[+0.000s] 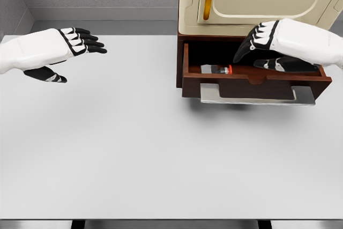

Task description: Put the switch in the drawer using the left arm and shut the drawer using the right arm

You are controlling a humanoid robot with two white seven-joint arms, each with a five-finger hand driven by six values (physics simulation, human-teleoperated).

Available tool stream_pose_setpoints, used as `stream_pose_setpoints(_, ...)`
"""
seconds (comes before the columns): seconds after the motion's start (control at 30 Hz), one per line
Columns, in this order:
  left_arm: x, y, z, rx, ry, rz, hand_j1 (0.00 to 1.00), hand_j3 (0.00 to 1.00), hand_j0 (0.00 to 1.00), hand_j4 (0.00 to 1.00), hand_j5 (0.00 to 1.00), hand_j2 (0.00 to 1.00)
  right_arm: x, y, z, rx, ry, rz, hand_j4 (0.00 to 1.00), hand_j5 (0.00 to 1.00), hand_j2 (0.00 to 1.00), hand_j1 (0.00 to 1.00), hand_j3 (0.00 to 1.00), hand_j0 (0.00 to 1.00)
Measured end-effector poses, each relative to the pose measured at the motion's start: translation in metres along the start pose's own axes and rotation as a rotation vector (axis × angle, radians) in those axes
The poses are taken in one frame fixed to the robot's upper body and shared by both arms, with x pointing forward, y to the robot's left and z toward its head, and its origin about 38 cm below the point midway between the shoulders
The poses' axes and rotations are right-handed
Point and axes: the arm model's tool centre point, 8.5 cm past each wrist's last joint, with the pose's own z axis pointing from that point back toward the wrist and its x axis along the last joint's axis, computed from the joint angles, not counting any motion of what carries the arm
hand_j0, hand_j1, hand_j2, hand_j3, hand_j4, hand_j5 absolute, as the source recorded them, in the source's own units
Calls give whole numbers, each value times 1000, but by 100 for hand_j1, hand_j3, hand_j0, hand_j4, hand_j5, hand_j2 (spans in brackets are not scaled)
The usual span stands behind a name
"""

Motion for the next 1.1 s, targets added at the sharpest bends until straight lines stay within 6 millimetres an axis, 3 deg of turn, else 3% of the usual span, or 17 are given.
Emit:
stream_pose_setpoints(0.23,0,1,0,2,0,-1,100,100,100,100,100,100,1,13,-6,72,-12,-17,63,63,63,63,63,63)
stream_pose_setpoints(0.3,-1,0,0,1,2,0,100,100,100,100,100,100,3,9,-13,70,-32,-6,63,63,63,63,63,63)
stream_pose_setpoints(0.4,-1,0,1,1,5,1,100,100,100,100,100,100,6,23,-24,91,-63,-34,63,63,63,63,63,63)
stream_pose_setpoints(0.73,-3,1,1,2,9,1,100,100,100,100,100,100,15,42,-52,109,-139,-69,62,62,62,62,62,62)
stream_pose_setpoints(1.1,-3,1,2,2,11,1,100,100,100,100,100,100,18,53,-58,127,-157,-86,61,61,61,61,61,61)
